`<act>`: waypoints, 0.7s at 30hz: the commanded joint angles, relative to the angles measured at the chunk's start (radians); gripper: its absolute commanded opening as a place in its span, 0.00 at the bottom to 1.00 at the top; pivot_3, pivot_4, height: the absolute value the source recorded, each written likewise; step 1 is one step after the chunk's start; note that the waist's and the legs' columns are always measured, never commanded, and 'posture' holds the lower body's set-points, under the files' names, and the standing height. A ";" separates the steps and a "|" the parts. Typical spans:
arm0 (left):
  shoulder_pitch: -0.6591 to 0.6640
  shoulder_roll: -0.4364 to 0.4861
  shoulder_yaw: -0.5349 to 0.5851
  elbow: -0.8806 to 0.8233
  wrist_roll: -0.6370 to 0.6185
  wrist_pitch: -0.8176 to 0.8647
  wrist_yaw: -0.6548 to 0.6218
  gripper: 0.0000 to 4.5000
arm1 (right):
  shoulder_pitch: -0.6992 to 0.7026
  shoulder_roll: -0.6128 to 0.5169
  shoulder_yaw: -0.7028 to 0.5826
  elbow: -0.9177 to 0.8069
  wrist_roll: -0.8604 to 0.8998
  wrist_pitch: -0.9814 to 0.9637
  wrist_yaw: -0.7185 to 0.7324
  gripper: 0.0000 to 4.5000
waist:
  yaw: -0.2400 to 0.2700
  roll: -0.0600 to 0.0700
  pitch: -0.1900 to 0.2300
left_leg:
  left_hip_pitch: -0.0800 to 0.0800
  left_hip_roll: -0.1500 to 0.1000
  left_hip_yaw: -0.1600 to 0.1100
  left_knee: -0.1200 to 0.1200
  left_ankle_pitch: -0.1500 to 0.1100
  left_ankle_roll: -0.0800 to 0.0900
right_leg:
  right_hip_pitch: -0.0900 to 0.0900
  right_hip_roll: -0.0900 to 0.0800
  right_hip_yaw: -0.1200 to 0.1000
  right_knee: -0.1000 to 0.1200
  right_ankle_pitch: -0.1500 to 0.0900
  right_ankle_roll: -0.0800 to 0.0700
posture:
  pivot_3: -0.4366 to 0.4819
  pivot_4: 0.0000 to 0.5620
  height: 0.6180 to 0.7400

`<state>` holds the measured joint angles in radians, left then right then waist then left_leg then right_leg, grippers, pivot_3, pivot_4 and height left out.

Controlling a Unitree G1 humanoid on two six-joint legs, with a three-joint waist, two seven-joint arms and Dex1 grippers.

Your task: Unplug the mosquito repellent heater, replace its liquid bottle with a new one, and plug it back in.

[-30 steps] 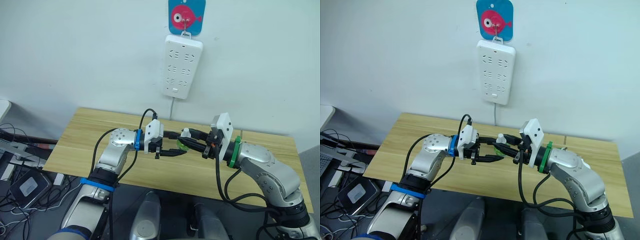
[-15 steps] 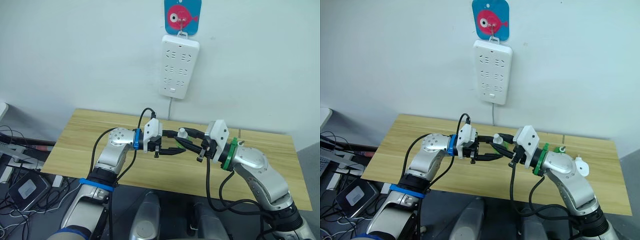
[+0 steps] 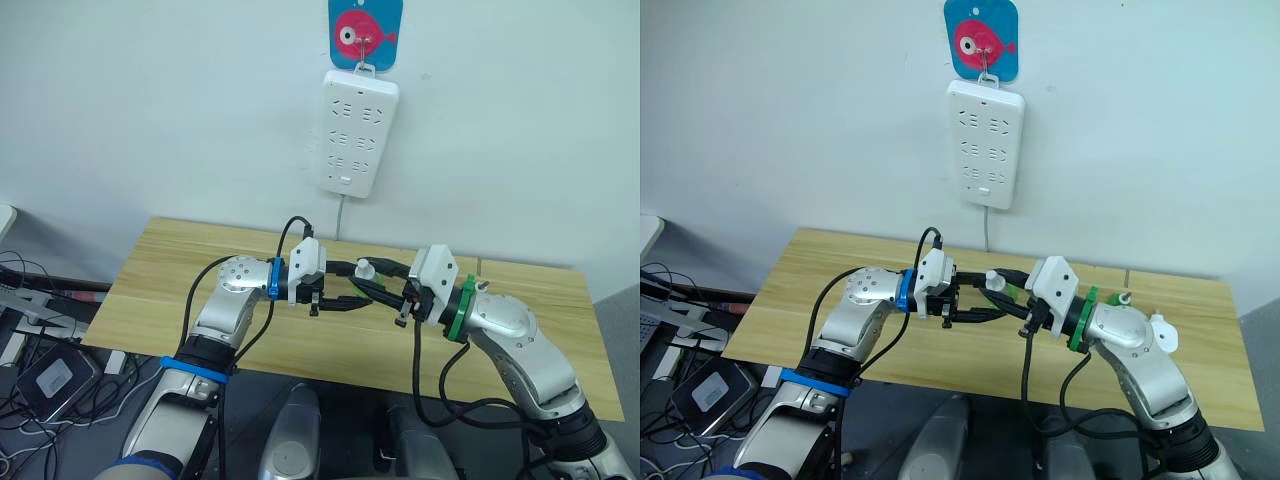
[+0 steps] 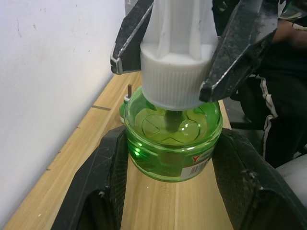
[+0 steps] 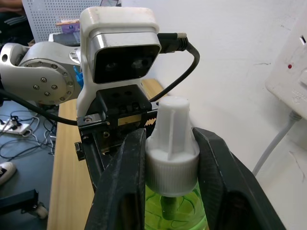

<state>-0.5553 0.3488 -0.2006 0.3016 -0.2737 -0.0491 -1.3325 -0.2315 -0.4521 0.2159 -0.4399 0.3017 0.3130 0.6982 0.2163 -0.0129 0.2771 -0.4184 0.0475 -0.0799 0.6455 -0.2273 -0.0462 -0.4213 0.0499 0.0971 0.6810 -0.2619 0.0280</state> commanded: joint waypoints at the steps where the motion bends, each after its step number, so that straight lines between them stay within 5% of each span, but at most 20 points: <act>1: -0.006 -0.006 -0.002 -0.025 -0.014 -0.003 -0.004 0.49 | -0.013 0.001 -0.027 -0.047 0.046 0.033 0.007 0.55 | 0.000 0.000 0.000 | 0.000 0.000 0.000 0.000 0.000 0.000 | 0.000 0.000 0.000 0.000 0.000 0.000 | 0.81 0.42 1.00; 6: -0.008 -0.005 0.000 -0.020 -0.013 -0.007 -0.007 0.49 | -0.005 -0.023 -0.058 -0.113 0.113 0.122 0.006 0.95 | 0.000 0.000 0.000 | 0.000 0.000 0.000 0.000 0.000 0.000 | 0.000 0.000 0.000 0.000 0.002 -0.003 | 0.81 0.42 1.00; 13: -0.007 -0.006 0.001 -0.019 -0.012 -0.010 -0.007 0.49 | -0.023 -0.018 -0.096 -0.179 0.208 0.241 -0.037 0.95 | -0.001 0.000 0.000 | 0.000 0.000 0.000 0.000 0.000 0.000 | 0.000 0.000 0.000 0.000 0.002 -0.003 | 0.81 0.41 1.00; 21: -0.005 -0.009 -0.002 -0.025 -0.013 -0.008 -0.006 0.49 | -0.072 -0.008 -0.048 -0.100 0.088 0.214 -0.093 0.95 | -0.003 0.000 0.000 | 0.000 0.000 0.000 0.000 0.000 0.000 | 0.000 0.000 0.000 0.000 0.002 -0.003 | 0.81 0.40 1.00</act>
<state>-0.5555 0.3456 -0.2018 0.3035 -0.2736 -0.0499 -1.3392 -0.2939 -0.4631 0.1575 -0.5327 0.4129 0.5520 0.6178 0.2138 -0.0129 0.2770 -0.4184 0.0474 -0.0799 0.6454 -0.2273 -0.0462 -0.4215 0.0499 0.0970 0.6809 -0.2602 0.0250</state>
